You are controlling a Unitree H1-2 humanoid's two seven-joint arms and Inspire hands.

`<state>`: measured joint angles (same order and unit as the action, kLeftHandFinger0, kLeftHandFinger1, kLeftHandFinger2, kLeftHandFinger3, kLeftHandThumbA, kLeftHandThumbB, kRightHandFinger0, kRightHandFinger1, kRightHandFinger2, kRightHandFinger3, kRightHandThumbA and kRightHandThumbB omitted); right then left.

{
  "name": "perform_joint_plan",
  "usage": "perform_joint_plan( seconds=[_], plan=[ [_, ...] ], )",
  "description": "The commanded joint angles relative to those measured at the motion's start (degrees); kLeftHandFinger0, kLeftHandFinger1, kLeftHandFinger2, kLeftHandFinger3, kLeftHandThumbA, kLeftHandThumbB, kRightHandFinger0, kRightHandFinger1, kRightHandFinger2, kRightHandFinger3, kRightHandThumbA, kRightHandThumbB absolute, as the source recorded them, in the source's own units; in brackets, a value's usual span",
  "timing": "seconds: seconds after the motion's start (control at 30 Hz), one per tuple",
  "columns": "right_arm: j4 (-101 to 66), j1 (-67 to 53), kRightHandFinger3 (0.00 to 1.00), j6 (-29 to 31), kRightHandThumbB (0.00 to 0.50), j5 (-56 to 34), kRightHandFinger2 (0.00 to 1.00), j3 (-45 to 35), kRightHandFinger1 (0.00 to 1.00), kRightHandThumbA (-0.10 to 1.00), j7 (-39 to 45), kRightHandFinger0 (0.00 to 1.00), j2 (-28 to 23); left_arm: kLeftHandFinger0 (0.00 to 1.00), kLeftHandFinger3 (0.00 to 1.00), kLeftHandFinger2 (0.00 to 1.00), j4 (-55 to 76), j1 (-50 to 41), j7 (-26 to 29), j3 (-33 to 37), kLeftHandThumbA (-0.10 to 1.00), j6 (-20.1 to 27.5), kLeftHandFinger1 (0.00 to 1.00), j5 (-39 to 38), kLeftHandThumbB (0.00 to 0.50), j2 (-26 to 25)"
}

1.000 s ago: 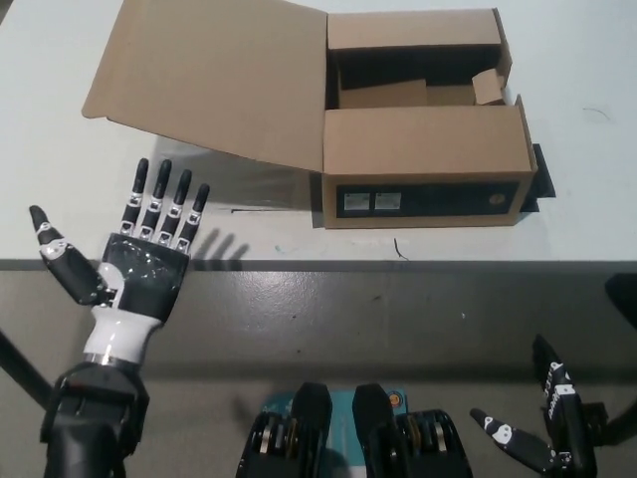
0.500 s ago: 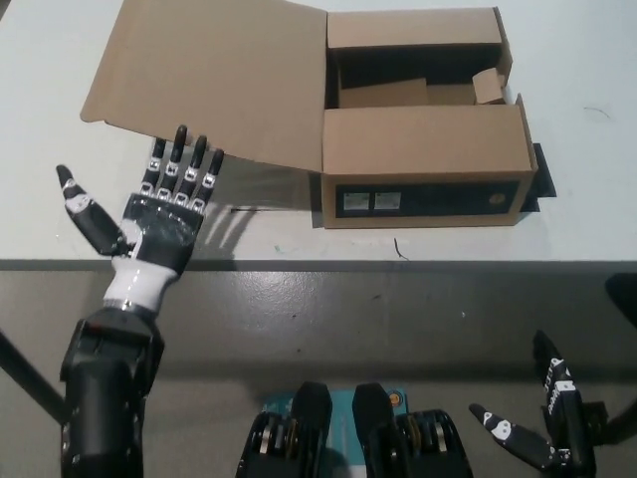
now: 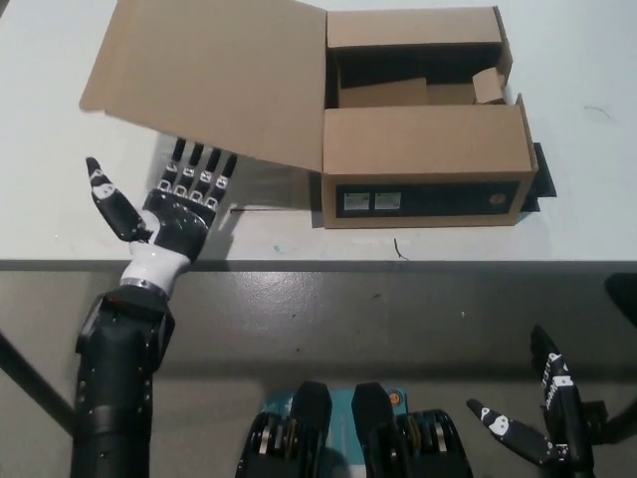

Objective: A small storge box is placed at the center of the table and the robot uses its left hand to push the lid and close it

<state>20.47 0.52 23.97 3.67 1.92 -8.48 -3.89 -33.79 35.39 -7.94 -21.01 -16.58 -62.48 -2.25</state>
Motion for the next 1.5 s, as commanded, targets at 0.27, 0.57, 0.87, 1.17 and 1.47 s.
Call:
perform_joint_plan(
  seconds=[0.27, 0.57, 0.87, 1.17, 1.47],
  plan=[
    [-0.9, 0.6, 1.00, 3.0, 0.349, -0.2, 1.00, 0.1, 1.00, 1.00, -1.0, 1.00, -0.2, 1.00, 1.00, 1.00, 1.7, -2.5, -5.5, 0.4, 1.00, -0.3, 1.00, 4.8, 0.381, 1.5],
    [-0.7, 0.7, 1.00, 3.0, 0.350, 0.0, 1.00, 0.3, 1.00, 1.00, -1.4, 1.00, -0.1, 1.00, 1.00, 1.00, -8.8, 6.6, -6.7, -1.4, 1.00, 2.2, 1.00, 7.4, 0.414, -1.4],
    [-0.8, 0.5, 1.00, 3.0, 0.344, -0.5, 1.00, 0.4, 1.00, 1.00, -1.2, 1.00, 0.3, 1.00, 1.00, 1.00, -22.3, 16.5, -9.4, -3.6, 1.00, 5.3, 1.00, 9.6, 0.417, -3.5],
    [-0.8, 0.5, 1.00, 3.0, 0.350, -0.6, 1.00, 0.5, 1.00, 1.00, -1.0, 1.00, 0.4, 1.00, 1.00, 1.00, -34.2, 24.8, -10.9, -5.4, 1.00, 9.8, 1.00, 12.9, 0.433, -5.0],
    [-0.8, 0.9, 1.00, 3.0, 0.344, 0.4, 1.00, 1.3, 1.00, 1.00, -0.9, 1.00, 0.1, 1.00, 1.00, 1.00, -30.7, 30.1, -11.5, -2.3, 1.00, 11.2, 1.00, 18.2, 0.418, -3.5]
  ],
)
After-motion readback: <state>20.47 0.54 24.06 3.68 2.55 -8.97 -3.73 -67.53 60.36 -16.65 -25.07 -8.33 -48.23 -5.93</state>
